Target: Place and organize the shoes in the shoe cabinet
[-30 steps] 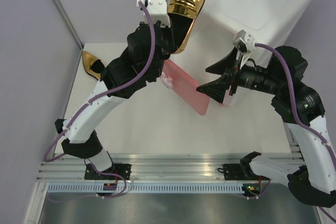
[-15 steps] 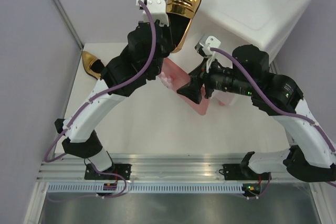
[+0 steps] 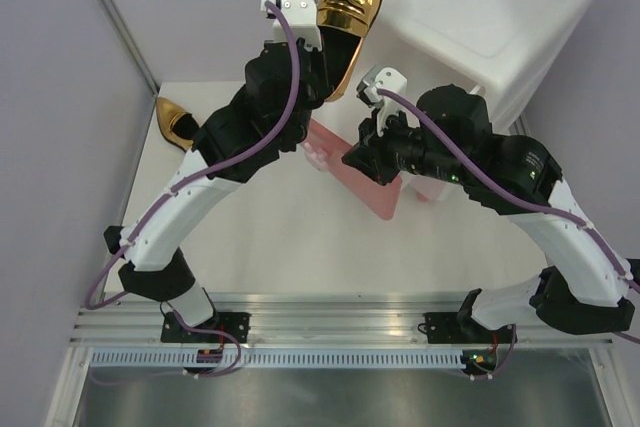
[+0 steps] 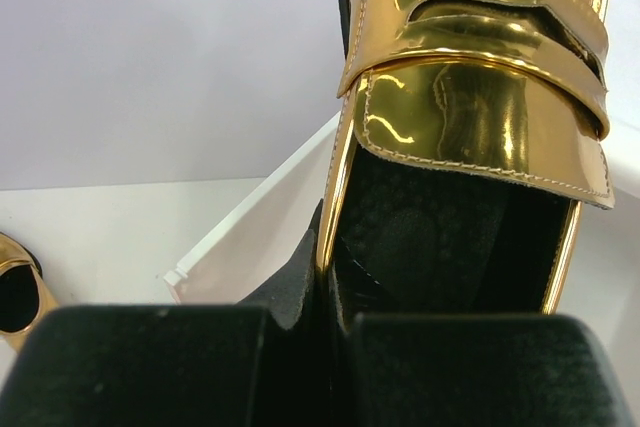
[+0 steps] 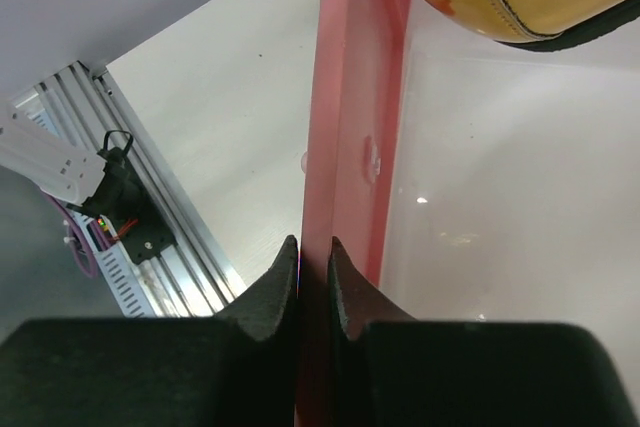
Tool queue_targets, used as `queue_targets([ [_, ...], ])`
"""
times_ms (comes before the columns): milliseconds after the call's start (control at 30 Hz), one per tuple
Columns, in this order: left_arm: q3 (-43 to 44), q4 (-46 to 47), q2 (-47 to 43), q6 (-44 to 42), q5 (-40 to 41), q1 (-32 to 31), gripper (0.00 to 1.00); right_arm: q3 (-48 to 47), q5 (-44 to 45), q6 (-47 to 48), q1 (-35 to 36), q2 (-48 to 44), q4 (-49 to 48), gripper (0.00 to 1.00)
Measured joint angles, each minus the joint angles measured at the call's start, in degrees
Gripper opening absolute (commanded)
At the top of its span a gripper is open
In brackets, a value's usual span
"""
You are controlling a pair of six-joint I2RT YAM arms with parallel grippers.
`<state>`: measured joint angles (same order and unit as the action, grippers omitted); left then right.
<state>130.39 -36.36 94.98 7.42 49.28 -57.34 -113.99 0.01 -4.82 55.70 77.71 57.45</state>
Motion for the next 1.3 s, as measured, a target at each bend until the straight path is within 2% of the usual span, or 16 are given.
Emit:
queue_targets([
  [100, -0.46, -0.07, 0.0, 0.0, -0.11, 0.17, 0.02, -1.16, 0.55, -1.2, 0.17, 0.39, 1.18, 0.01],
  [700, -0.15, -0.42, -1.66, -1.31, -1.9, 0.37, 0.02, -5.09, -4.04, -4.7, 0.72, 1.05, 4.39, 0.01],
  [1300, -0.11, -1.51, -3.98, -1.4, -3.21, 0.37, 0.02, -1.57, -7.43, -8.13, 0.76, -0.9, 2.4, 0.01],
])
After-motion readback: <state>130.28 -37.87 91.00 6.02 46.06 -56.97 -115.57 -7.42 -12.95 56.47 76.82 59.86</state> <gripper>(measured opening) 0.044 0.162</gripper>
